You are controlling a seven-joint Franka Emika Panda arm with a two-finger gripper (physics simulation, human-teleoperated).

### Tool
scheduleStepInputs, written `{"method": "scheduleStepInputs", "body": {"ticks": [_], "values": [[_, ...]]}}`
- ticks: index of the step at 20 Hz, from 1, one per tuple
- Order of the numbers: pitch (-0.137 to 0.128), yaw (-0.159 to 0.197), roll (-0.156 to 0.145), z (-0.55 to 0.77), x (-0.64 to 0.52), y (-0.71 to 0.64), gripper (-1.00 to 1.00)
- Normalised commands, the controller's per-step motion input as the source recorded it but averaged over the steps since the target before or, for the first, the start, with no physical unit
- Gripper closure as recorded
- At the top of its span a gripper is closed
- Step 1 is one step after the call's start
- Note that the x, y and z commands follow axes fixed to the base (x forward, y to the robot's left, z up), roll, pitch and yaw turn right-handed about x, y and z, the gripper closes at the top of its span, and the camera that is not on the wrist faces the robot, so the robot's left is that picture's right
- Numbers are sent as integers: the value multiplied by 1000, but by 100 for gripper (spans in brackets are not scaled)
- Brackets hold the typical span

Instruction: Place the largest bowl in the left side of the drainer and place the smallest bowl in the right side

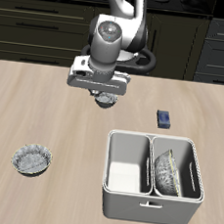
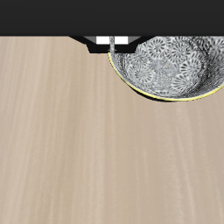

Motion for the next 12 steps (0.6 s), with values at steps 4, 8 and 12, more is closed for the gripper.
{"method": "scheduleStepInputs", "body": {"ticks": [4, 8, 12], "values": [[-66, -12, -58, 564, 129, -190, 100], [-53, -3, -43, 341, 73, -139, 100], [-18, -22, -32, 234, 92, -113, 100]]}}
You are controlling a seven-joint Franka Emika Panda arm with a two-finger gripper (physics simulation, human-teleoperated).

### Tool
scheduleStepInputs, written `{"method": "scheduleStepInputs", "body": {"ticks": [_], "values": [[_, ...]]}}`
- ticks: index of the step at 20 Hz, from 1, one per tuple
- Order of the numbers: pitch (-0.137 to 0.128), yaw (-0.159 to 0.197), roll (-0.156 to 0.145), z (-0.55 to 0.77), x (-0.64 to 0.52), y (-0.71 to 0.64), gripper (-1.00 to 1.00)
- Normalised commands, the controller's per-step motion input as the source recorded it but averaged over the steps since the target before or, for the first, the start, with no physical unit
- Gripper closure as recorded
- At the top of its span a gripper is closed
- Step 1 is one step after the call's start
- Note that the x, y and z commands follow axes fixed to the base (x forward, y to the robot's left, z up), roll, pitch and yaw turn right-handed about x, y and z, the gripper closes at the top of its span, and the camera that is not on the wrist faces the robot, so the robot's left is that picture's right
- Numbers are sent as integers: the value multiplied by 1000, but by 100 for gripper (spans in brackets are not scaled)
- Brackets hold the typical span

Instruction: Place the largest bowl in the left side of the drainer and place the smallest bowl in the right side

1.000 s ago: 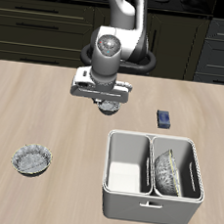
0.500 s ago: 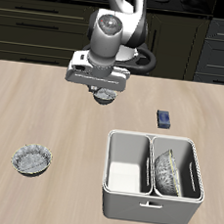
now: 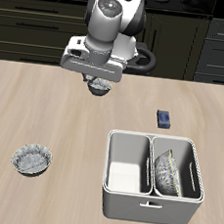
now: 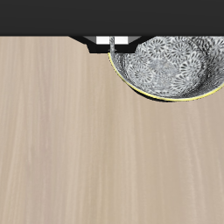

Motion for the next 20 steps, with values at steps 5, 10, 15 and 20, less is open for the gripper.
{"method": "scheduleStepInputs", "body": {"ticks": [5, 10, 15, 20], "values": [[-40, -2, -16, 335, 91, -9, 100], [2, -75, 59, 391, 176, 85, 100], [26, -50, 118, 217, 203, 138, 100], [-10, -28, 13, 228, 202, -28, 100]]}}
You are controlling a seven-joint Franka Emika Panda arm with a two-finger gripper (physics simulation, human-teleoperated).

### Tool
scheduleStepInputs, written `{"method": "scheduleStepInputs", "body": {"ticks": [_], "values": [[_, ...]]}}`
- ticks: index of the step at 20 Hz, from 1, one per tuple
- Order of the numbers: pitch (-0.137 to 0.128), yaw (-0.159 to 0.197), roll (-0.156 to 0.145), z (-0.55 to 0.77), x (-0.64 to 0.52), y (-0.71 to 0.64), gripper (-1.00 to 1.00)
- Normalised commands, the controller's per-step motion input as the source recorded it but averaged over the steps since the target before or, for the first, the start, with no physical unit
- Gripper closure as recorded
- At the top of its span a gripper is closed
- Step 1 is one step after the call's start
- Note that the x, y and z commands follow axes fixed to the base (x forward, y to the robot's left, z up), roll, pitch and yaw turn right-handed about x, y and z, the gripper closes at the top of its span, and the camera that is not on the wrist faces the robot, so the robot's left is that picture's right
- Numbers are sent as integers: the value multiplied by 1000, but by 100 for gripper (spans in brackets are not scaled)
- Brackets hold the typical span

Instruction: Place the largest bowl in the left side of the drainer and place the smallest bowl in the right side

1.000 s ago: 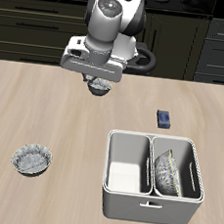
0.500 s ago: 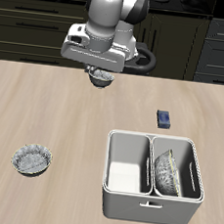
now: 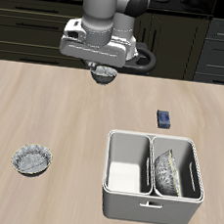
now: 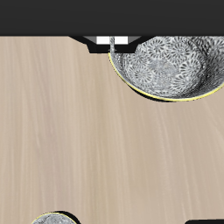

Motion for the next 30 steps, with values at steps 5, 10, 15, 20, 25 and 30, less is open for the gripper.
{"method": "scheduleStepInputs", "body": {"ticks": [5, 10, 15, 20, 25, 30], "values": [[38, -31, 51, 215, 215, 45, 100], [-33, 14, -11, 323, 138, 12, 100], [12, -14, -25, 229, 223, -63, 100], [-6, -7, -48, 236, 335, 20, 100], [1, 9, -22, 173, 314, 94, 100], [11, 15, -18, 133, 382, 136, 100]]}}
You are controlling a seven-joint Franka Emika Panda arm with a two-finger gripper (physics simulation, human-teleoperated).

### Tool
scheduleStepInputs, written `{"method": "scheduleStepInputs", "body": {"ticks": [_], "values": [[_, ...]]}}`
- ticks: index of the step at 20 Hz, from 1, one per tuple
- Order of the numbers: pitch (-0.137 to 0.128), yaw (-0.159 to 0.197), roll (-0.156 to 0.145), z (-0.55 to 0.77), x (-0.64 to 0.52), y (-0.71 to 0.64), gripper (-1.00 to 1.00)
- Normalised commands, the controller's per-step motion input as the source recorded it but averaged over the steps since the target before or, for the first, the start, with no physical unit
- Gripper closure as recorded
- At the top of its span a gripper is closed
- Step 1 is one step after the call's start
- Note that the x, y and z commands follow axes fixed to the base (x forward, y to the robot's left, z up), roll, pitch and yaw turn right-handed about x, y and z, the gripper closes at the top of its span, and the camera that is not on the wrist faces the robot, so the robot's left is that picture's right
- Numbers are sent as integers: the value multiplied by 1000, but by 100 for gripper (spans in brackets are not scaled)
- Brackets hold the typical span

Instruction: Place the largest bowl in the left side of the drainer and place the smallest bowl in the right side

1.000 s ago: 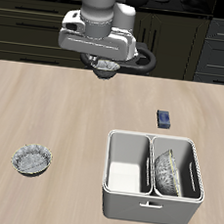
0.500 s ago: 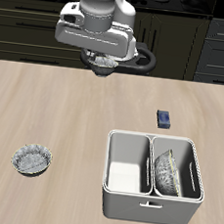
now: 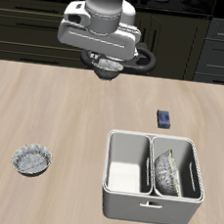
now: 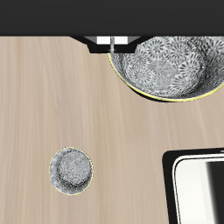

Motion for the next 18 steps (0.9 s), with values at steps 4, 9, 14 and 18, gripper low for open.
{"method": "scheduleStepInputs", "body": {"ticks": [4, 9, 14, 18], "values": [[16, -11, -27, 81, 318, 39, 100], [-3, 2, -29, 103, 395, 92, 100], [4, 2, -13, 54, 263, 139, 100], [16, -5, 11, 34, 280, 132, 100]]}}
